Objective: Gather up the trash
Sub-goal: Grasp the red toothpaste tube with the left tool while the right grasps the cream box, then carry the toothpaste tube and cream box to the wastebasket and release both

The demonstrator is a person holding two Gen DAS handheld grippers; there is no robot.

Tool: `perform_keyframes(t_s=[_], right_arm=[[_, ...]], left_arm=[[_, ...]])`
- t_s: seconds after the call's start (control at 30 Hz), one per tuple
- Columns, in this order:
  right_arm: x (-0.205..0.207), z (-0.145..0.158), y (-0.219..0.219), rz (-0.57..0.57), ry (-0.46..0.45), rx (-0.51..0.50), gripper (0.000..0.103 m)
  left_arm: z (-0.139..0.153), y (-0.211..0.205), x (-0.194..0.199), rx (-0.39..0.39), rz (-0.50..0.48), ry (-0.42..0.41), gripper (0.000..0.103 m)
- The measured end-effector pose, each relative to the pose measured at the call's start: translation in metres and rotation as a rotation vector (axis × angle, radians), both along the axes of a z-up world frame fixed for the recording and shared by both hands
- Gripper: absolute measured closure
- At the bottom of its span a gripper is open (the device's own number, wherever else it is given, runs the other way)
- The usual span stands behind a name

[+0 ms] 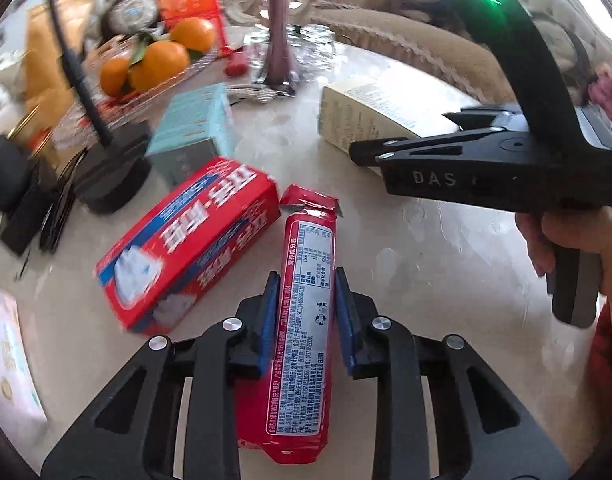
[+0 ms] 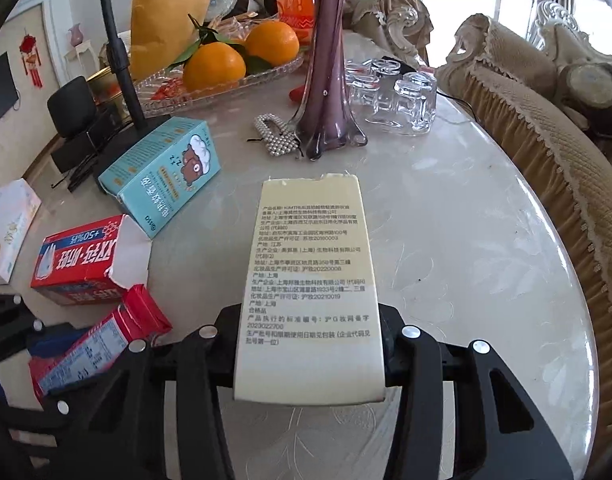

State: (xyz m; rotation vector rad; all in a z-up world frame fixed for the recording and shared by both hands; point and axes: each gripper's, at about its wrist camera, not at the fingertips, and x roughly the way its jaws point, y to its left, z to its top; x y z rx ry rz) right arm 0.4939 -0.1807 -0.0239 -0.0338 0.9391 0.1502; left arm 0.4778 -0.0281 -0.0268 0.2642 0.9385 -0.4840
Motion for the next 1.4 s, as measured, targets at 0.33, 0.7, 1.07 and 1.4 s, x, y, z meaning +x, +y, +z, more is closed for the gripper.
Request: perform_keyframes(t_s=[0.33, 0.7, 1.07, 1.4], right_arm=[[-0.102, 0.05, -0.011, 0.058, -0.114, 0.136, 0.059], [-0.342, 0.07, -0.038, 0.209, -0.178, 0.256, 0.059], [-0.499, 0.007, -0.044, 0.136, 0.024, 0.307, 0.059], [-0.498, -0.111, -0.013, 0.089, 0.244, 0.092, 0.059]], left_arm=[[0.049, 0.019, -0.106, -0.092, 0.035, -0.067, 0.076], [0.058, 0.015, -0.35, -0.173, -0.012, -0.107, 0.076], [-0.036, 0.017, -0.493, -0.186, 0.07, 0.052, 0.076], [-0.143, 0.009, -0.487, -0.158, 0.145, 0.222, 0.076]])
